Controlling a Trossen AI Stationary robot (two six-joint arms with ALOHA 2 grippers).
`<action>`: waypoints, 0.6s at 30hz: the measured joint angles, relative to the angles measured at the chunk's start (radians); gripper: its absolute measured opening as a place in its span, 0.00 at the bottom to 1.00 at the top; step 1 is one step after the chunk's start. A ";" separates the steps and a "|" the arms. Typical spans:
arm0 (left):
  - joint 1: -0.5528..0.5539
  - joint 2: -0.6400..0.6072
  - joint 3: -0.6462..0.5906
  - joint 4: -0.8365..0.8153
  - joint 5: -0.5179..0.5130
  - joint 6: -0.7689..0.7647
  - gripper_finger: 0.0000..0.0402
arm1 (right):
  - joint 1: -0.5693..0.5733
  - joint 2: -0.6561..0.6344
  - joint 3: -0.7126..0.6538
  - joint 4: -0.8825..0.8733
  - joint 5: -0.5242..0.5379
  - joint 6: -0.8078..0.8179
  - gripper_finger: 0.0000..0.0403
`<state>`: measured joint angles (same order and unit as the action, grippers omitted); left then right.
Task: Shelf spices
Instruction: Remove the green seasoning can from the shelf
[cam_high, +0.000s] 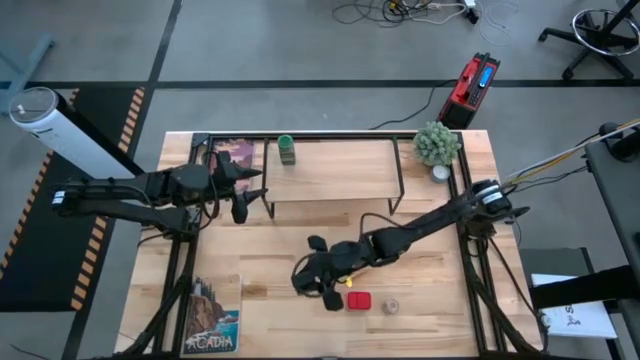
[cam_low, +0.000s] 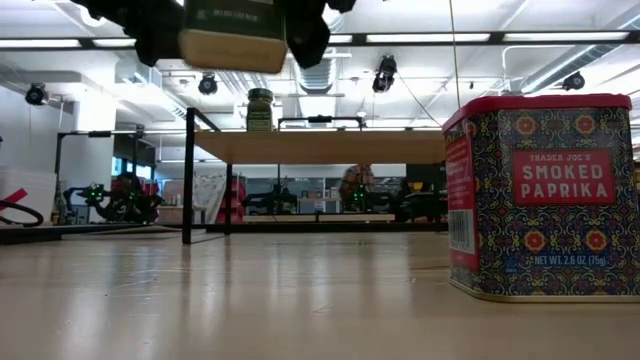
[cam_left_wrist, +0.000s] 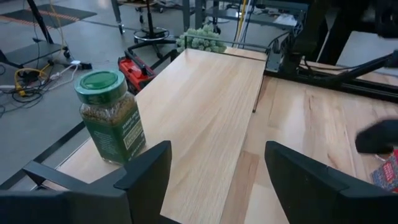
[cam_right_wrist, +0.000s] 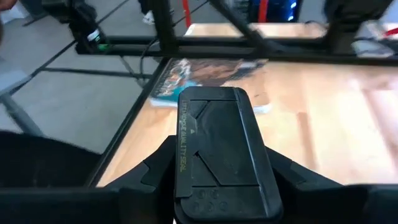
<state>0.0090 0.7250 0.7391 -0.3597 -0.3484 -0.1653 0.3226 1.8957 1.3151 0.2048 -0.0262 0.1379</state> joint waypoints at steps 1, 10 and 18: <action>0.000 0.000 0.000 -0.001 0.000 0.002 0.61 | 0.004 0.009 0.000 0.011 -0.002 0.001 0.33; 0.000 0.008 0.000 -0.003 0.000 0.004 0.59 | 0.032 0.098 0.064 0.021 0.000 -0.004 0.32; 0.000 0.010 0.000 -0.003 0.000 0.004 0.62 | 0.035 0.191 0.132 0.020 0.083 0.088 0.33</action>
<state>0.0090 0.7349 0.7391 -0.3622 -0.3485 -0.1616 0.3574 2.0870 1.4469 0.2250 0.0565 0.2254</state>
